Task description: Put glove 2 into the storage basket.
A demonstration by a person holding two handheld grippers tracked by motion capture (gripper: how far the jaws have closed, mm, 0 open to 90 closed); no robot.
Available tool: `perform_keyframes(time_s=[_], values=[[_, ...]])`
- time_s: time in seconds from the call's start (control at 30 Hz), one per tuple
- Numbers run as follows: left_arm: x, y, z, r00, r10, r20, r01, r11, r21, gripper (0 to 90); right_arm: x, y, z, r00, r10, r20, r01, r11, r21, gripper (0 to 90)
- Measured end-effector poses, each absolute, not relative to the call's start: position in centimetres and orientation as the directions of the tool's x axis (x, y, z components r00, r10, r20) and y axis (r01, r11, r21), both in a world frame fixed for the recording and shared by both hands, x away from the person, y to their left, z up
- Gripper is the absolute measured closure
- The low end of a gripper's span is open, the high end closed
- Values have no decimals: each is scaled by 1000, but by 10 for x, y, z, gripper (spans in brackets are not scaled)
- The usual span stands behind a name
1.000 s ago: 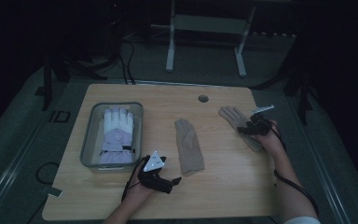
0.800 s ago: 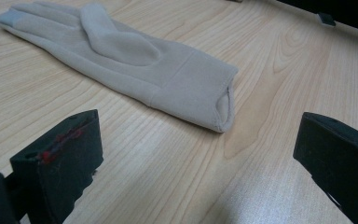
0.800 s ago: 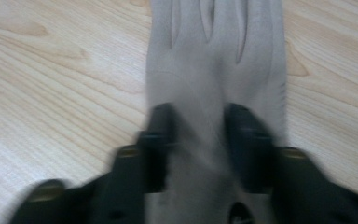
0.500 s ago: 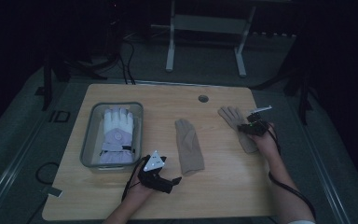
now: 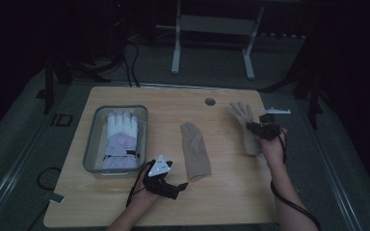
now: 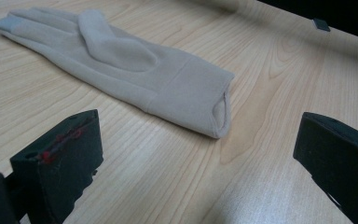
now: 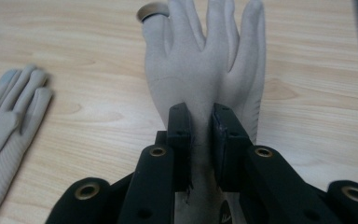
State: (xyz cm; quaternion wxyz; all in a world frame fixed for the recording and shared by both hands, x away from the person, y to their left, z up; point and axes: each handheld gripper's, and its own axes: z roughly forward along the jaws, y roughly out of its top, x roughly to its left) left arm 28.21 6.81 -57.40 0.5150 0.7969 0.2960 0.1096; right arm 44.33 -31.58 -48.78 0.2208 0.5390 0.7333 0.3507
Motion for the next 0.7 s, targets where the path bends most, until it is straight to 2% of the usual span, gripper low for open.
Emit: perform_keyframes(time_s=[0.17,0.37,0.5,0.7], values=[[282,67,-574,803,581,-131,355,-290,889,14,424,-324,-487,-245,965,91,646,93,758,789],[283,67,-572,806,579,-126,349,-292,891,14,404,-328,-495,-188,979,82,661,64,748,788],[283,67,-572,805,580,-127,349,-290,891,14,392,-329,-507,-156,981,115,680,22,733,785],[282,67,-571,805,581,-122,343,-289,894,14,385,-329,-528,-128,986,105,707,17,707,778]])
